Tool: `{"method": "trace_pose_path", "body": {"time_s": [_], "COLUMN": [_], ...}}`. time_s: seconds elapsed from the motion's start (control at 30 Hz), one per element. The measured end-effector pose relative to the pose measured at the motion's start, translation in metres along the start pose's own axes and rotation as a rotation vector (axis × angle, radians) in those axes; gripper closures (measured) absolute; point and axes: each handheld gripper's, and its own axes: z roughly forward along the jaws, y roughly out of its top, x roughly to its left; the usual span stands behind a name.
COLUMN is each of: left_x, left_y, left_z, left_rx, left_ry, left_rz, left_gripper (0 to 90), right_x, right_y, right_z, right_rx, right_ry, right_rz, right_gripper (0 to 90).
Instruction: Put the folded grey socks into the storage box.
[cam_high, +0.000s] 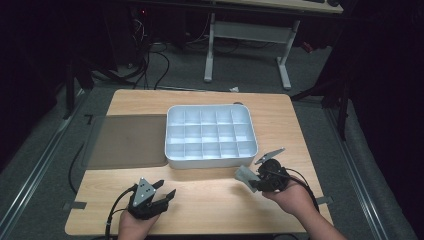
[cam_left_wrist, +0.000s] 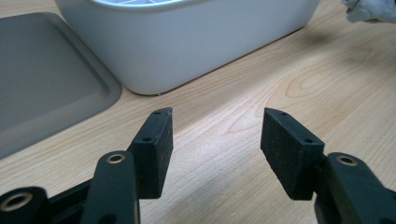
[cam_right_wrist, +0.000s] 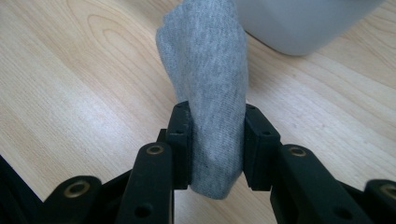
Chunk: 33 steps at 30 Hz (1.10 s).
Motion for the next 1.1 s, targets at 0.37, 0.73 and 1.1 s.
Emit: {"method": "trace_pose_path", "body": {"time_s": [0.37,0.73,1.1], "left_x": [-0.001,-0.001,-0.001], "left_y": [0.0,-0.001,-0.001], "left_z": [0.0,0.0,0.0], "left_rx": [0.002,0.001,0.0], "left_ry": [0.004,-0.006,-0.016], "left_rz": [0.006,0.007,0.006], "left_gripper": [44.0,43.9,43.7], "right_x": [-0.008,-0.022,-0.039], "right_y": [0.011,0.042,0.084], "right_z": [-0.024,-0.045,-0.02], "right_rx": [-0.013,-0.031,0.04], "right_ry": [-0.013,-0.045,-0.124], "right_rz": [0.001,0.038,0.069], "right_gripper": [69.4,69.4,69.5]}}
